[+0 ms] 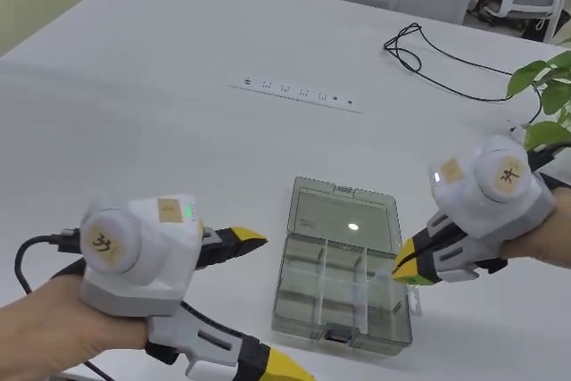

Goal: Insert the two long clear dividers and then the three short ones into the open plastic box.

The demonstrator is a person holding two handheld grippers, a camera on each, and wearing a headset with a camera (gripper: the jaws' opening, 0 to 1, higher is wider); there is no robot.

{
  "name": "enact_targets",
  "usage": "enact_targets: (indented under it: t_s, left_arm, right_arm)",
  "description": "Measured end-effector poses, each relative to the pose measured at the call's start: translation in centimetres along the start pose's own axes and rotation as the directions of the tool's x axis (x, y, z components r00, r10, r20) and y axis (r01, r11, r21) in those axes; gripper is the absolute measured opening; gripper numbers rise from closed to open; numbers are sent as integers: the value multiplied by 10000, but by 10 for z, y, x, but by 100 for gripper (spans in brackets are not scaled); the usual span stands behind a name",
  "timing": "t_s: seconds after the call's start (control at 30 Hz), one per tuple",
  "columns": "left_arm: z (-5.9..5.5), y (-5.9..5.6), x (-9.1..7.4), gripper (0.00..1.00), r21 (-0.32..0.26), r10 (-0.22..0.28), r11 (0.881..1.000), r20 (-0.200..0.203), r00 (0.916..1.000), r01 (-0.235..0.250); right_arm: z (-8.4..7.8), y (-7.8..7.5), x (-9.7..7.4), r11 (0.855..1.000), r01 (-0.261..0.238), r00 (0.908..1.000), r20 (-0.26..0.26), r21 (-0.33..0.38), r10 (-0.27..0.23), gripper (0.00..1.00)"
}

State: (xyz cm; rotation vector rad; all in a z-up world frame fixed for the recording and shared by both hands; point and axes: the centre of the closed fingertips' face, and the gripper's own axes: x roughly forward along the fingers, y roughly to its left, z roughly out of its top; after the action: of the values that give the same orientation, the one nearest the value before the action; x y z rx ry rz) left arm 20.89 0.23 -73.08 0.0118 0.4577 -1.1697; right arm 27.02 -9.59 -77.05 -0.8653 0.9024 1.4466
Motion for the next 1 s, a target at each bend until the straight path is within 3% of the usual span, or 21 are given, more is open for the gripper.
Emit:
enact_targets:
  t_s: [0.27, 1.0]
  left_arm:
    - [-1, 1, -1, 100, -3, 26, 10000, -16, 10000, -26]
    - [-3, 1, -3, 100, -122, 126, 9998, 20, 9999, -125]
  right_arm:
    - [-4, -1, 8, 9999, -89, 9999, -80, 111, 90, 3]
    - [-10, 1, 22, 9999, -94, 9995, 295, 110, 91, 3]
